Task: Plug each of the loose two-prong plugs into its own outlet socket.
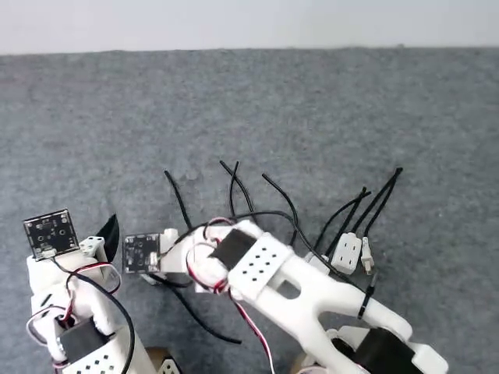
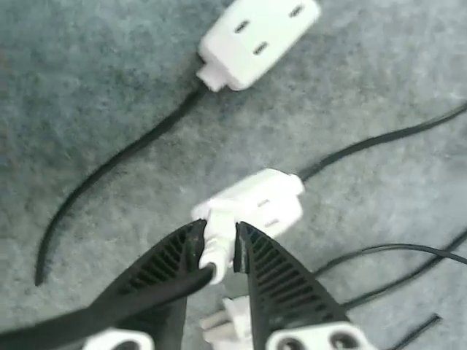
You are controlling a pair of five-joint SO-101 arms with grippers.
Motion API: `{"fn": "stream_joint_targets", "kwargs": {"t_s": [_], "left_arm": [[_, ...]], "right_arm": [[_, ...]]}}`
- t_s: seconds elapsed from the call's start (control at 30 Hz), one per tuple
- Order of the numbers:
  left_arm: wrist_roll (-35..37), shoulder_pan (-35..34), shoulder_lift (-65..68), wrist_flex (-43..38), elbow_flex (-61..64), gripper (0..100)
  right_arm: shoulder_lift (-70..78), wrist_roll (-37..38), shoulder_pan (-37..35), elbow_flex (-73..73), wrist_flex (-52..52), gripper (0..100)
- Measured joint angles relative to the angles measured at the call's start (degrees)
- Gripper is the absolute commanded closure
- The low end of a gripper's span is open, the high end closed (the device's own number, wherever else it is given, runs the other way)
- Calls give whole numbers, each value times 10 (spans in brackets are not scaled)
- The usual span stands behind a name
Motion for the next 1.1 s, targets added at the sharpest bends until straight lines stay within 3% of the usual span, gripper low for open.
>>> {"fn": "stream_joint_targets", "kwargs": {"t_s": [0.37, 1.1], "left_arm": [[0, 0, 0, -1, 0, 622], [0, 0, -4, -1, 0, 622]], "right_arm": [[38, 82, 19, -62, 72, 991], [79, 90, 19, -63, 60, 991]]}}
